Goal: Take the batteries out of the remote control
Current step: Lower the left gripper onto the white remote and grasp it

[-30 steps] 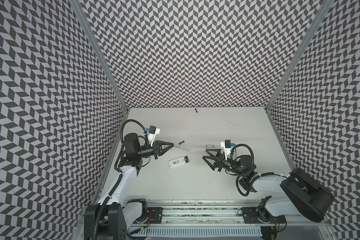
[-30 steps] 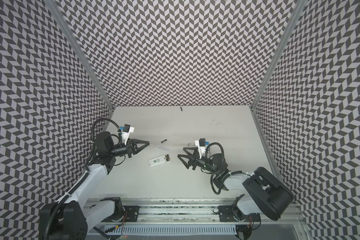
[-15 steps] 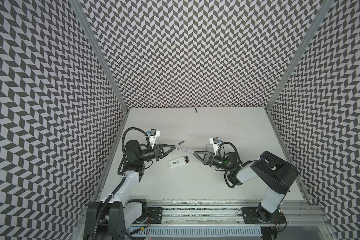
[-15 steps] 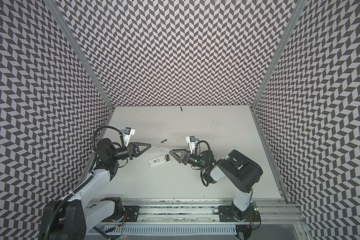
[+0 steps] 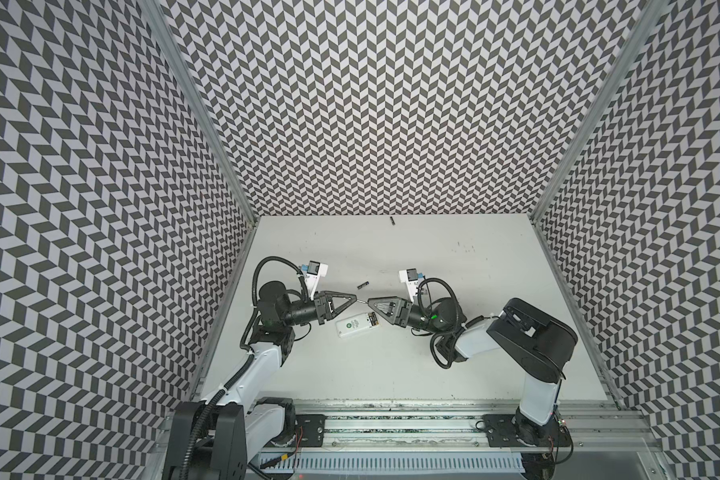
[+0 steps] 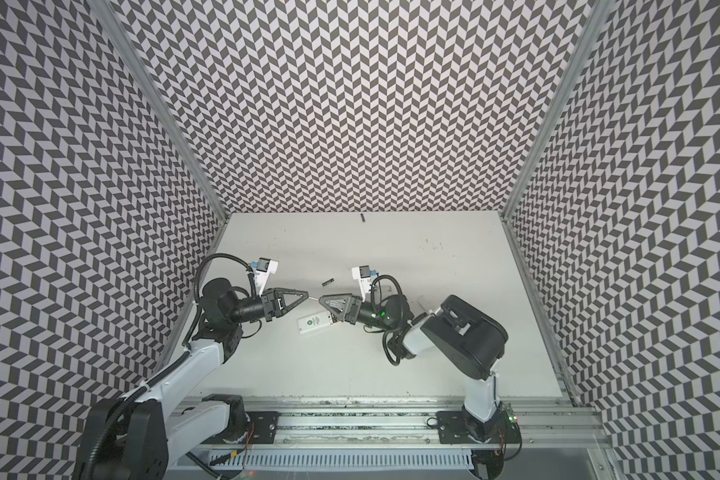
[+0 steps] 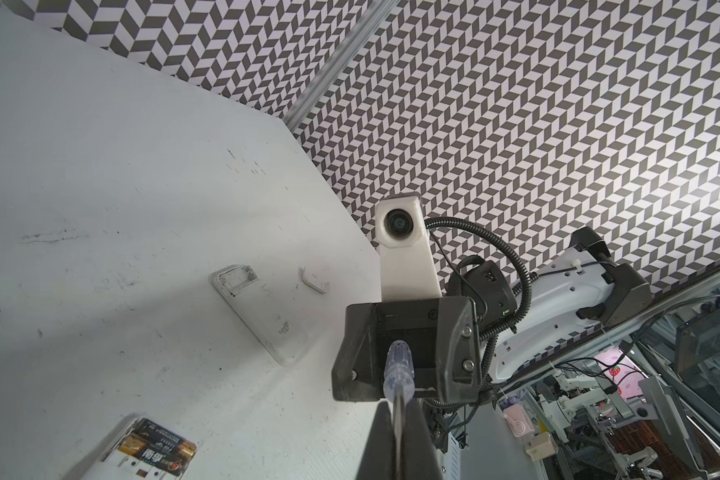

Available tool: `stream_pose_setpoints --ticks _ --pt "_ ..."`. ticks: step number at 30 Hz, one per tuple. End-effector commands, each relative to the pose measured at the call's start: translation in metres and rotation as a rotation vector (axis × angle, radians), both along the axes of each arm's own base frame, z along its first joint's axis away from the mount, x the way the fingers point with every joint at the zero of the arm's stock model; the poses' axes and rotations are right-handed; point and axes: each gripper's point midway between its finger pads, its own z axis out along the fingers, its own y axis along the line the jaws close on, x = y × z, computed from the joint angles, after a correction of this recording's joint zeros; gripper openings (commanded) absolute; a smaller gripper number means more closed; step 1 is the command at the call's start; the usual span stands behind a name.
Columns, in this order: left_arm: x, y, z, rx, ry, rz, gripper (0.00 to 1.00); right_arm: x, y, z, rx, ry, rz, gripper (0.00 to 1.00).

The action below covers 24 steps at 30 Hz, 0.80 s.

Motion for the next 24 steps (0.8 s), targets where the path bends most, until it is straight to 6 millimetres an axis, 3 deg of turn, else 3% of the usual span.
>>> stream_pose_setpoints --ticks 1,4,9,10,12,14,20,24 --pt "-0.002 -0.002 0.001 -0.002 0.004 0.0 0.0 -0.031 -0.022 0.078 0.282 -0.257 0.034 0.46" --pt "-0.002 -0.002 0.002 0.001 -0.022 0.013 0.0 -0.035 -0.018 0.077 0.276 -0.292 0.04 0.38" --pt "0.002 0.001 0.003 0.011 -0.011 0.028 0.0 -0.035 -0.019 0.074 0.266 -0.289 0.037 0.13" --pt "0.003 0.002 0.003 0.023 -0.035 0.033 0.06 -0.036 -0.021 0.073 0.259 -0.304 0.026 0.09" --pt "0.007 0.004 -0.001 0.068 -0.092 0.055 0.35 -0.035 -0.027 0.069 0.243 -0.322 -0.007 0.02" --pt "0.01 0.007 -0.003 0.099 -0.115 0.063 0.5 -0.03 -0.036 0.065 0.23 -0.307 -0.045 0.0" --pt "0.039 0.026 -0.008 0.286 -0.225 0.177 0.76 -0.021 -0.079 0.058 0.166 -0.375 -0.179 0.0" --pt "0.05 0.038 -0.023 0.452 -0.258 0.213 0.86 -0.014 -0.105 0.05 0.114 -0.4 -0.241 0.0"
